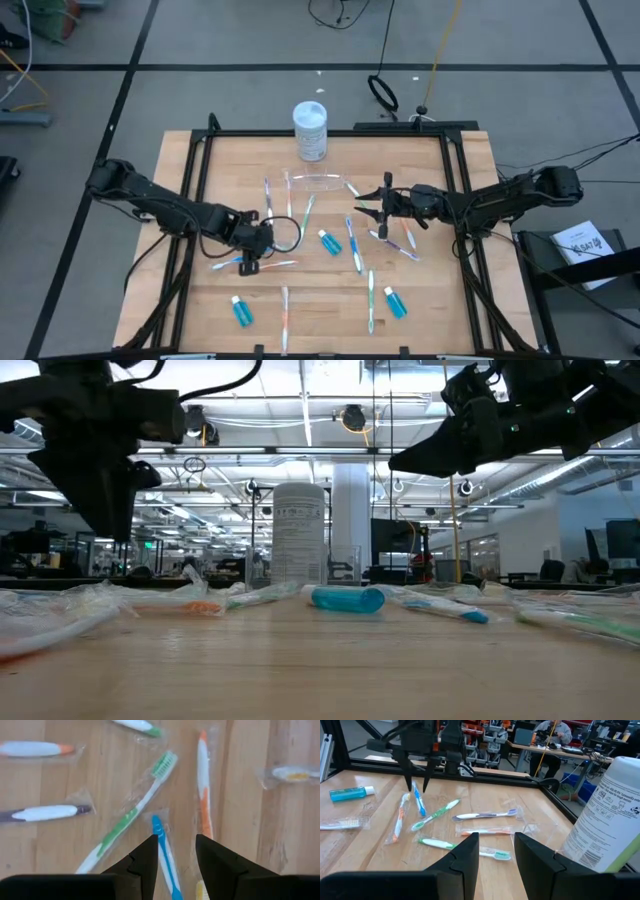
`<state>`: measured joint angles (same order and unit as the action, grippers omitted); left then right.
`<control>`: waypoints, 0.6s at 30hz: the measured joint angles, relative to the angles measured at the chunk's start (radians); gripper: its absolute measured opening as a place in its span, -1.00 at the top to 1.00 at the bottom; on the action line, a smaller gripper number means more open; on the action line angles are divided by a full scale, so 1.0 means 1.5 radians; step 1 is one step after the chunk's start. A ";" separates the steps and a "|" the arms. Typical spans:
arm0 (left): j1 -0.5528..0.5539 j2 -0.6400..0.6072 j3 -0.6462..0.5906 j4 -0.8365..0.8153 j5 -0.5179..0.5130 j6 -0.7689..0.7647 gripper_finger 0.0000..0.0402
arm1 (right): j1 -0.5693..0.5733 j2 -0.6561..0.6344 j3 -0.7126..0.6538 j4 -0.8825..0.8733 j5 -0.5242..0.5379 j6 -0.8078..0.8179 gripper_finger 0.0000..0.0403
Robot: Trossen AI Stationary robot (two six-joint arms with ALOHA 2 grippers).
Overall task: Pick & Place toothbrushing station
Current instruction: Put the green toothbrush into the transparent organizer
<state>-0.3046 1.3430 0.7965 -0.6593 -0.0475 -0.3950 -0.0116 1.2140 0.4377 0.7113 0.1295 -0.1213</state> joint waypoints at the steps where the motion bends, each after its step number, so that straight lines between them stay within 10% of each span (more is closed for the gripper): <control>1: 0.000 0.000 0.000 0.001 0.000 -0.005 0.31 | 0.000 0.000 0.000 0.001 0.000 -0.001 0.42; 18: 0.000 0.014 0.000 0.106 -0.051 0.110 0.31 | 0.000 0.000 0.000 0.002 0.000 -0.009 0.42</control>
<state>-0.3044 1.3645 0.7959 -0.5010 -0.1238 -0.2295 -0.0116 1.2137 0.4377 0.7150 0.1295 -0.1341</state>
